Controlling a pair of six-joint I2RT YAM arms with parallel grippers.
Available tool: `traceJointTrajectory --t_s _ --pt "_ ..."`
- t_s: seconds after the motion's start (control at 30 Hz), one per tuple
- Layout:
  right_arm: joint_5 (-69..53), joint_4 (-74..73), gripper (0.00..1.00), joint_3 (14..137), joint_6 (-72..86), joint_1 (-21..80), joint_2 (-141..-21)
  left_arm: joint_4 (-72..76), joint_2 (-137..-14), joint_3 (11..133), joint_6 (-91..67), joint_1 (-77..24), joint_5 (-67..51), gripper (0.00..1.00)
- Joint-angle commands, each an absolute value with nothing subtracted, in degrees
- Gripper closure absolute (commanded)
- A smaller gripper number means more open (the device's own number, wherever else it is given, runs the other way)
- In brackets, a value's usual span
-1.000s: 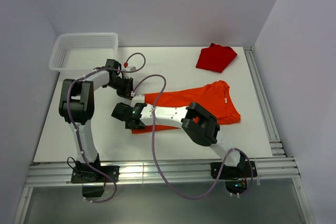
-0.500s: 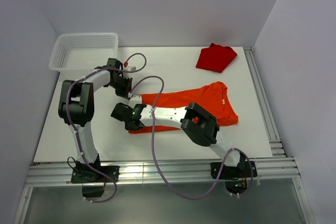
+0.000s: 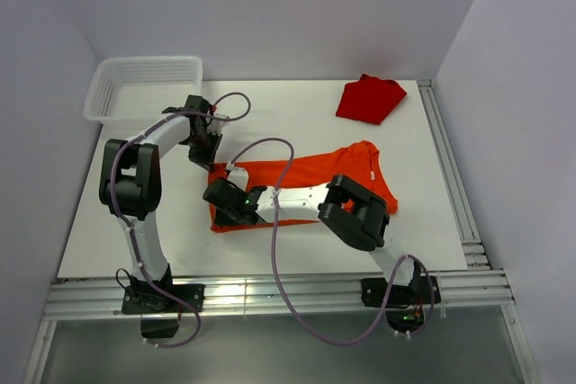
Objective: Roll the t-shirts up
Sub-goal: Roll the tshirt
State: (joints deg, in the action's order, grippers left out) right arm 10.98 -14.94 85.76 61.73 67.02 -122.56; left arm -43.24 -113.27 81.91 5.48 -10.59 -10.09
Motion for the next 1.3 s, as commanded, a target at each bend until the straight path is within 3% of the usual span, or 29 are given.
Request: traceJointTrajectory --t_s 0.0,0.73,1.27 --pt "5.5 -7.0 0.88 81.0 64.3 66.9 -117.6 -42.7 -110.9 86.7 6.6 -12.2 -4.5 1.0" --pt "-2.8 22.7 0.89 60.5 75.1 62.8 -112.2 -45.4 -117.2 93.2 4.1 -19.9 4.6 1.0" --pt "-1.5 32.2 0.91 50.5 80.8 61.5 -110.0 -45.3 -119.4 94.7 3.1 -22.9 7.0 1.0"
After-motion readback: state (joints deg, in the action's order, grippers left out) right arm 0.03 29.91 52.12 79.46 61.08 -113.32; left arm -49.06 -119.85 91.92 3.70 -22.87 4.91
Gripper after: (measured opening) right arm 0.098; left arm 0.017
